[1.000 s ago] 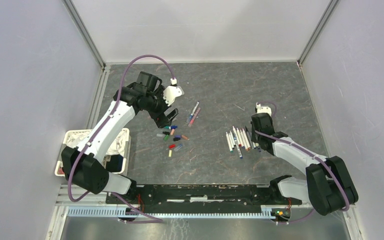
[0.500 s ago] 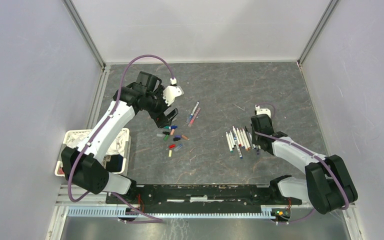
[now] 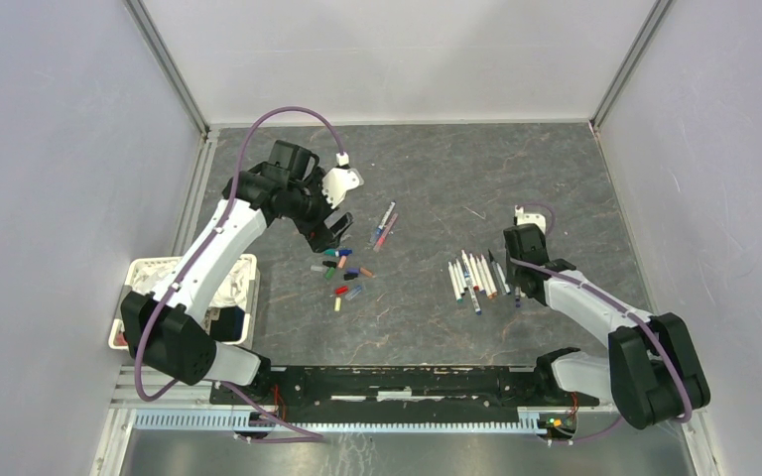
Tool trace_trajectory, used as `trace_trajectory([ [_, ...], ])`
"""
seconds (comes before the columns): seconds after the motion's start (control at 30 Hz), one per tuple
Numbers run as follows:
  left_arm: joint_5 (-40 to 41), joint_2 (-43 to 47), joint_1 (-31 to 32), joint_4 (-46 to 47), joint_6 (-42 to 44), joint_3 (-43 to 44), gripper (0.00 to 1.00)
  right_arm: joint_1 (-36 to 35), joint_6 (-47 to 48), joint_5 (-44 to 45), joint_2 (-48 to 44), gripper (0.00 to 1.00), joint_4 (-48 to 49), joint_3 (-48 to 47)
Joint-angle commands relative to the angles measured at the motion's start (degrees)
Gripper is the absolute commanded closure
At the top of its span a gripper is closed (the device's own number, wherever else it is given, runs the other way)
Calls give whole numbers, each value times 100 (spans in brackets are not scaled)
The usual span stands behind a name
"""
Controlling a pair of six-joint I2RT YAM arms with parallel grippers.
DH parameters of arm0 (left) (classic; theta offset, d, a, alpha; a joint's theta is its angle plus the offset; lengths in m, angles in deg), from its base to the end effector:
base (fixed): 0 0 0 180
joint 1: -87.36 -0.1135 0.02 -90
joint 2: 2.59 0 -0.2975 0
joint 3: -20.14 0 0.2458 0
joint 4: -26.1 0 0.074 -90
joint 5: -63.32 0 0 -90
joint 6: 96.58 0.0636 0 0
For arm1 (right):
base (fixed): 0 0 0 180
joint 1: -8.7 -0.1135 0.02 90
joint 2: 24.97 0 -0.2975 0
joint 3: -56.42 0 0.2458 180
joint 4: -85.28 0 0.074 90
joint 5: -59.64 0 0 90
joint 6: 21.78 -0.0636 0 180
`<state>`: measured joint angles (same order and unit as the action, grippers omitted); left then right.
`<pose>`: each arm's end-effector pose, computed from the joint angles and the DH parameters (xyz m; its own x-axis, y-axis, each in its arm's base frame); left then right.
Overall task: Open the pen caps
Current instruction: Place the pen at the center of the board, then pick up the pen from the center of the board.
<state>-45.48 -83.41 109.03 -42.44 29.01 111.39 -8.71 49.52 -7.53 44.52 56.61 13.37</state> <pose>0.2575 -0.1244 0.3377 -0.3461 0.7304 -0.5889 0.8721 0.4818 0.0849 0.2094 0.0398 0.1739 -0.7619 0.0708 -0.6438 0.1903 0.9746 -0.1181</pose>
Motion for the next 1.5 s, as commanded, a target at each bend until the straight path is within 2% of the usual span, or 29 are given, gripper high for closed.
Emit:
trace_trajectory([
  [0.0, -188, 201, -53, -69, -13, 220, 0, 27, 54, 101, -184, 59, -119, -292],
  [0.17, -291, 207, -153, -96, -25, 319, 0, 16, 64, -119, -330, 48, -254, -666],
  [0.3, -464, 183, -361, -90, -110, 480, 0, -81, -48, -425, -300, 45, -203, -1156],
  [0.4, -484, 196, -500, 151, -331, 399, 0, -419, -251, -575, -33, 44, -132, -1660],
  [0.5, -481, 153, -507, 216, -430, 326, 0, -941, -449, -587, 454, 43, 144, -2093],
  [0.7, -336, 337, -558, 405, -599, 22, 0, -1810, -764, -481, 2398, 43, 25, -3890],
  [0.9, 106, 672, -636, 689, -617, -307, 0, -2108, -1068, -688, 4196, 47, -253, -5572],
  [1.03, 246, 879, -680, 820, -660, -478, 0, -2155, -1328, -866, 4895, 50, -233, -6052],
  [1.2, 384, 1056, -699, 883, -736, -546, 0, -2197, -1530, -921, 5293, 54, -227, -6237],
  [1.47, 420, 1200, -702, 821, -653, -556, 0, -2218, -1602, -837, 5333, 67, -155, -5995],
])
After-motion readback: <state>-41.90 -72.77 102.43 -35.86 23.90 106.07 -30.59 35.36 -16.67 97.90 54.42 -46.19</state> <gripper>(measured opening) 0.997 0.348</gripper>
